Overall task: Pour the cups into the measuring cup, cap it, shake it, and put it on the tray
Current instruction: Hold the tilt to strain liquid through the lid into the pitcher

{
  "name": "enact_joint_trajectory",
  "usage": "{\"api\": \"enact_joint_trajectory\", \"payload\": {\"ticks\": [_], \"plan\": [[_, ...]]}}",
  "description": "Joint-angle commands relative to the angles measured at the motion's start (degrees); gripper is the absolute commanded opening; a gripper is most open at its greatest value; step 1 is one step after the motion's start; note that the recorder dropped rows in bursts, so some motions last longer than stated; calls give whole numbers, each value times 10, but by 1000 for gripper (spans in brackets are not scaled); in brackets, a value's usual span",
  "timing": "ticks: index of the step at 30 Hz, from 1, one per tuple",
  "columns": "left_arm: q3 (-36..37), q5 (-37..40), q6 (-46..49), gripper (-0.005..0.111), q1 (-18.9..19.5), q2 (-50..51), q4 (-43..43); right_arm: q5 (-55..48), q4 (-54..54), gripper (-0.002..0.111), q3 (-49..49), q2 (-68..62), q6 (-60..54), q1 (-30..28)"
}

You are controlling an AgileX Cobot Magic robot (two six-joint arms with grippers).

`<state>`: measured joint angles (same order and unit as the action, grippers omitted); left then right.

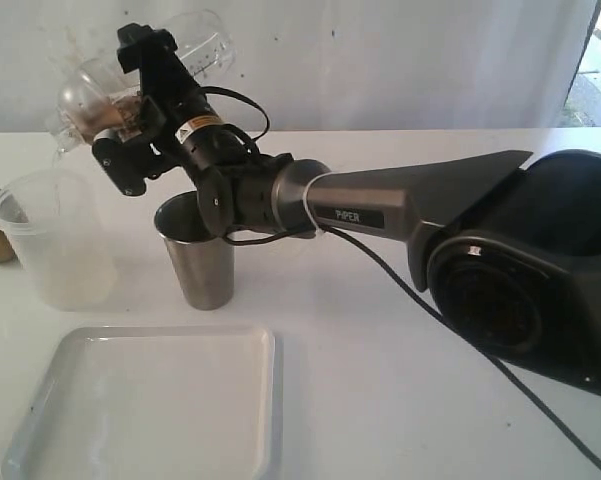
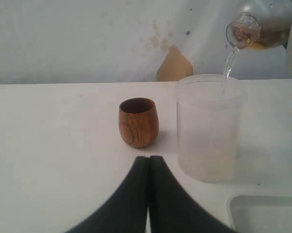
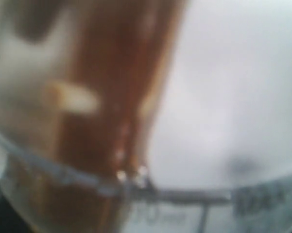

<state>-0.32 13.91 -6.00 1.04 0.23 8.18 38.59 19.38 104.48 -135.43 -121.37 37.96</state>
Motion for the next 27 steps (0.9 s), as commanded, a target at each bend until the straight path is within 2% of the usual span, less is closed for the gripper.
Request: {"api": "enact_joint_trajectory", "payload": {"ticks": [1,27], "plan": [[3,-3,-1,0,-2,-2,2,27,15,0,9,8,-15,-4],[3,-3,-1,0,-2,-2,2,6,-14,0,9,8,-9,-2]]}}
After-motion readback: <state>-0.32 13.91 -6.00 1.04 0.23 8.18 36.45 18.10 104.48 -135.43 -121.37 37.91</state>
